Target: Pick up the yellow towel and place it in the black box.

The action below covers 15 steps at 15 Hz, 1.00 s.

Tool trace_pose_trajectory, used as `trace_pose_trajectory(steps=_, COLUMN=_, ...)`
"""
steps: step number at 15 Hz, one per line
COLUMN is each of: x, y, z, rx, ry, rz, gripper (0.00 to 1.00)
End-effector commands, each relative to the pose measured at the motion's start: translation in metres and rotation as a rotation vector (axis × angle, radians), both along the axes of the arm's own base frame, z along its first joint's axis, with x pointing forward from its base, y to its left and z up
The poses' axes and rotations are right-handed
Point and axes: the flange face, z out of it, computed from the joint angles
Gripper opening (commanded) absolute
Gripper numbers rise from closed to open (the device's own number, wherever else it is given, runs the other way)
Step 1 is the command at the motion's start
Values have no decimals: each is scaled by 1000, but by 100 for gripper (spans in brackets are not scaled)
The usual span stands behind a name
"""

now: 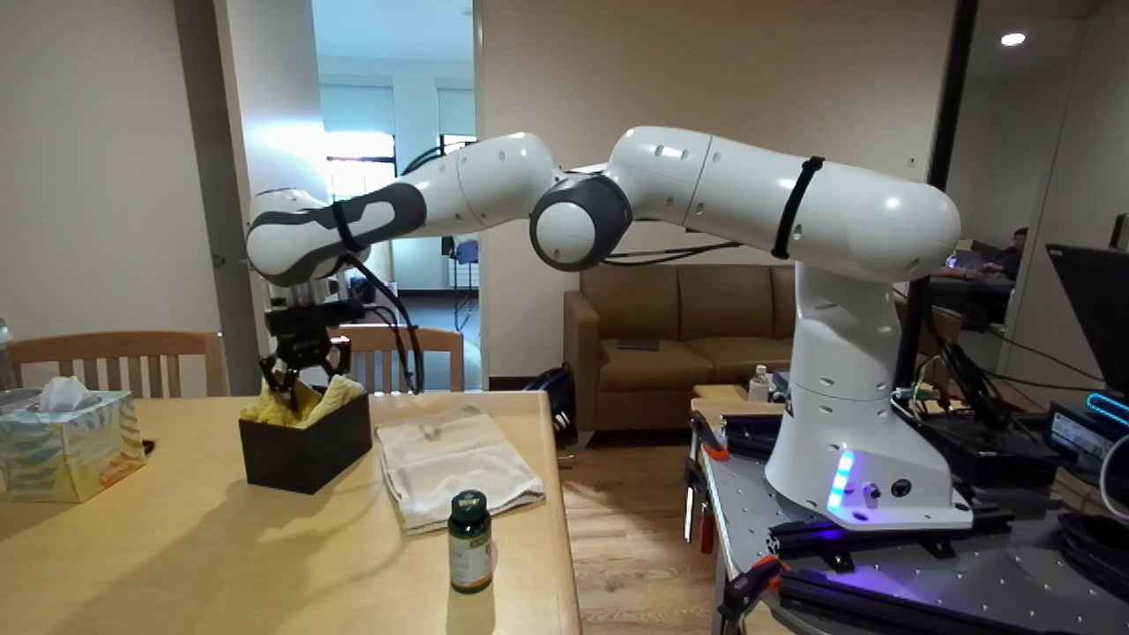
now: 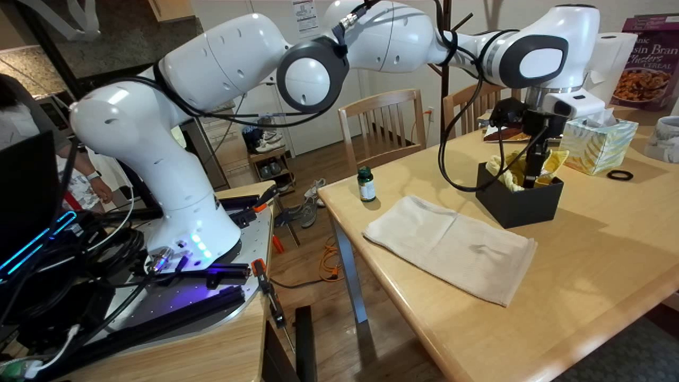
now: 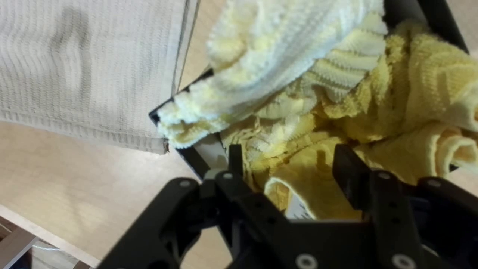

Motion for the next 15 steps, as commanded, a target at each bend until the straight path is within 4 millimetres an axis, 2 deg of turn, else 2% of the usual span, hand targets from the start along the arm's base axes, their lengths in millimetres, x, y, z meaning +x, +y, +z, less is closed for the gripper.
trace_pose_trajectory(steps=1, x=3, y=0, z=10, rx=-3, ry=-24, rz=-12, gripper=95)
trace_pose_trajectory(steps=3, x=6, y=1, z=17, rx=-5, ry=-51, rz=-10, gripper=100)
trace_pose_trajectory(steps=6, x=11, y=3, z=33, rx=-9, ry=-99, rz=-1, gripper=100)
trace_pose_trajectory(steps=12, x=21, y=11, z=78, rx=-27, ry=-199, rz=1, gripper=100)
trace_pose_trajectory(steps=15, x=21, y=12, z=90, rx=-46, ry=-209, rz=-15, gripper=100)
